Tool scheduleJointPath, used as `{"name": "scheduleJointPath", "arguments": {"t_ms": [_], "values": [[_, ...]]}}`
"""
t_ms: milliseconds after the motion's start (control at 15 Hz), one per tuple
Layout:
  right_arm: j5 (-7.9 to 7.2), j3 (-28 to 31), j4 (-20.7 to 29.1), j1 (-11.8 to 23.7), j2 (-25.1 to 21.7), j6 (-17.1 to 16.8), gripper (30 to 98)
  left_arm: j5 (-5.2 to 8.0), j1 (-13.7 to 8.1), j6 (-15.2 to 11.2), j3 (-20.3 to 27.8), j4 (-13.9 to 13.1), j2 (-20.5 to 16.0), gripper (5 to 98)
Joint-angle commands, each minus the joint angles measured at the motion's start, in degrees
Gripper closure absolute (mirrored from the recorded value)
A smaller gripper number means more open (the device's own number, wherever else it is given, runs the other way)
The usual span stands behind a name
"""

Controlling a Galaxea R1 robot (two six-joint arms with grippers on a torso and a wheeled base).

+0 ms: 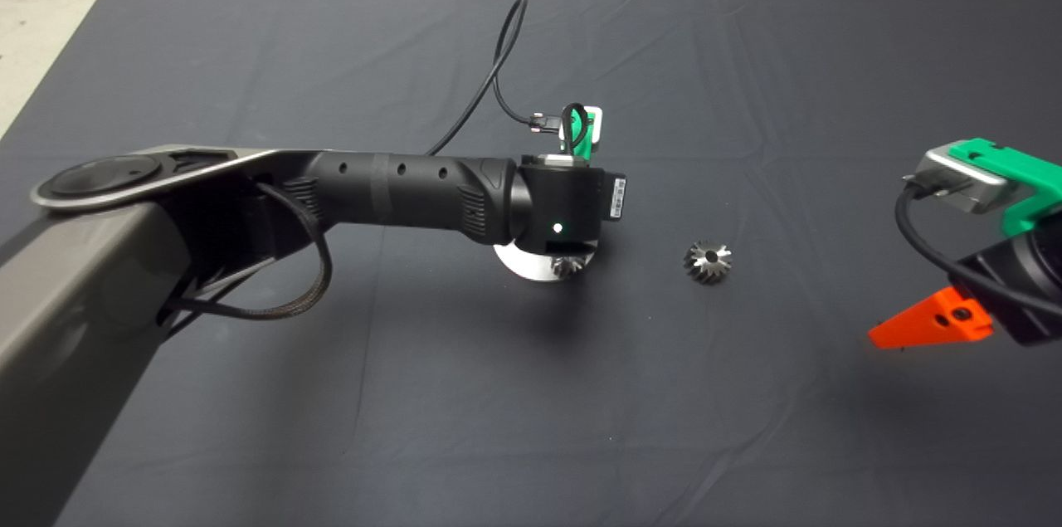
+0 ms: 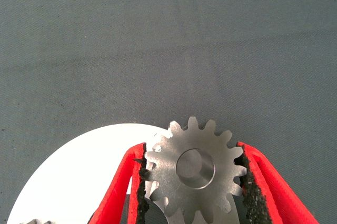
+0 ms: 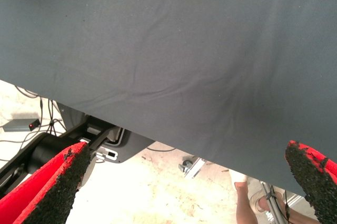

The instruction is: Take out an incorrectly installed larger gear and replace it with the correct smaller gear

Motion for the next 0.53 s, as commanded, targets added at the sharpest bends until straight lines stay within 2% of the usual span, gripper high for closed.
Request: {"name": "scheduleJointPath", "arguments": {"t_ms": [0, 467], "values": [[0.15, 0.21, 1.84, 1.08, -0.16, 0.43, 30.8, -0.04, -0.15, 0.17, -0.40, 0.76, 0.15, 68.4], [0.15, 0.21, 1.84, 1.08, -0.16, 0.43, 30.8, 0.13, -0.23, 1.40, -0.77, 0.76, 0.06, 68.5]]}}
